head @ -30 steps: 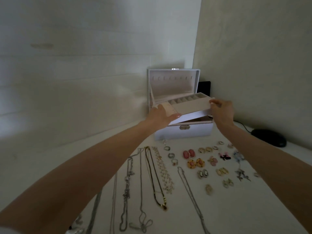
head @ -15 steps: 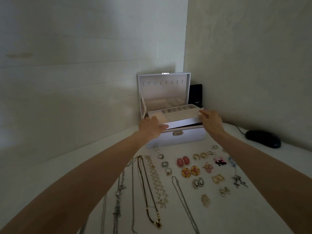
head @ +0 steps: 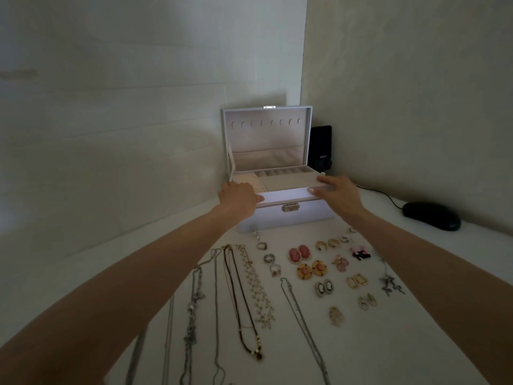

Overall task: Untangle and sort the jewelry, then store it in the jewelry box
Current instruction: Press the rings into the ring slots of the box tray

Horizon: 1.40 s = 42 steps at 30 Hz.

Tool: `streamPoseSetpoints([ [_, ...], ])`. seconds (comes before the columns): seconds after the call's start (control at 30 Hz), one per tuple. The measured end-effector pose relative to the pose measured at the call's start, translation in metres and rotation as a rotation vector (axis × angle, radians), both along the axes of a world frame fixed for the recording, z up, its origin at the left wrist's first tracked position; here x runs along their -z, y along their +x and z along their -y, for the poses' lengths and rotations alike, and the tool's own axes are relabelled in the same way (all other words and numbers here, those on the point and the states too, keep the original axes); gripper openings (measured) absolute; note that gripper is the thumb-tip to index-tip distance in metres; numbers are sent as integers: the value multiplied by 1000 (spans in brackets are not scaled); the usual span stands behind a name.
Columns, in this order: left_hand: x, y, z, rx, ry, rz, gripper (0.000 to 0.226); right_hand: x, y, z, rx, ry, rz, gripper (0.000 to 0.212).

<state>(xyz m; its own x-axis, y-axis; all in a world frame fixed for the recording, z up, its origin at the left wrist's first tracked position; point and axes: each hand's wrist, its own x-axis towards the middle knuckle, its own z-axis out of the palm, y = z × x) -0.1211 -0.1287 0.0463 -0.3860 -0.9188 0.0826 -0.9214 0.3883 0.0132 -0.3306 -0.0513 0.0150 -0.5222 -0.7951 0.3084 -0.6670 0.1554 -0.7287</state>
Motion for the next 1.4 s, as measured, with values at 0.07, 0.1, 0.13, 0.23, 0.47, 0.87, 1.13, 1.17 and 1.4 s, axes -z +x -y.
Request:
streamPoseSetpoints([
  [0.07,-1,1,1,3,-22,15,52,0,2,1,13,17,-41,51],
  [0.1,-1,2,2,5,-24,21,50,0,2,1,18,31,-68,51],
  [0.13,-1,2,2,4,-28,32,49,0,2,2,21,45,-86,51],
  [0.23,4,2,4,21,-58,71,40,-2,2,4,25,69,-115,52],
  [0.47,21,6,13,94,-152,-132,53,-1,6,1,18,-10,23,51],
  [0.87,30,7,8,93,-257,-40,34,12,0,0,-34,-85,69,46],
  [1.13,32,2,4,44,-181,-87,49,16,-5,2,-76,64,-186,32],
  [1.17,32,3,4,27,-173,-141,50,15,-5,2,-76,57,-181,32],
  [1.4,33,20,18,-121,320,-659,45,15,-11,-1,-18,84,-45,36],
])
